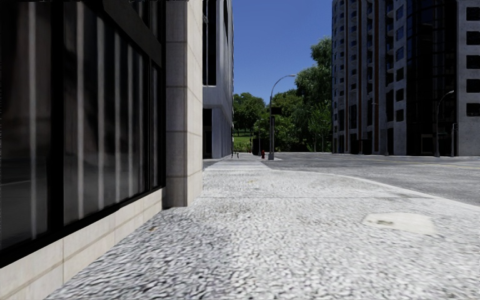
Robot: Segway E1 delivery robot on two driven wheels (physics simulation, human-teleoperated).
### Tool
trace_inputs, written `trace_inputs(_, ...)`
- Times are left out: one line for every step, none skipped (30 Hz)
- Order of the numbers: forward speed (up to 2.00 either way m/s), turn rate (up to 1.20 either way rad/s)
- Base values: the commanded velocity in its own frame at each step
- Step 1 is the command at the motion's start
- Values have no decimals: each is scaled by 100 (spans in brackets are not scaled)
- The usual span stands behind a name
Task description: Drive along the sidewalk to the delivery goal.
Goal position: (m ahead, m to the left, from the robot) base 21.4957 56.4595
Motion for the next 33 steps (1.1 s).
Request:
trace_inputs(200, 0)
trace_inputs(200, 0)
trace_inputs(200, 0)
trace_inputs(200, 0)
trace_inputs(200, 0)
trace_inputs(200, 0)
trace_inputs(200, 0)
trace_inputs(200, 0)
trace_inputs(200, 0)
trace_inputs(200, 0)
trace_inputs(200, 0)
trace_inputs(200, 0)
trace_inputs(200, 0)
trace_inputs(200, 0)
trace_inputs(200, 0)
trace_inputs(200, 0)
trace_inputs(200, 0)
trace_inputs(200, 0)
trace_inputs(200, 0)
trace_inputs(200, 0)
trace_inputs(200, 0)
trace_inputs(200, 0)
trace_inputs(200, 0)
trace_inputs(200, 0)
trace_inputs(200, 0)
trace_inputs(200, 0)
trace_inputs(200, 0)
trace_inputs(200, 0)
trace_inputs(200, 0)
trace_inputs(200, 0)
trace_inputs(200, 0)
trace_inputs(200, 0)
trace_inputs(200, 0)
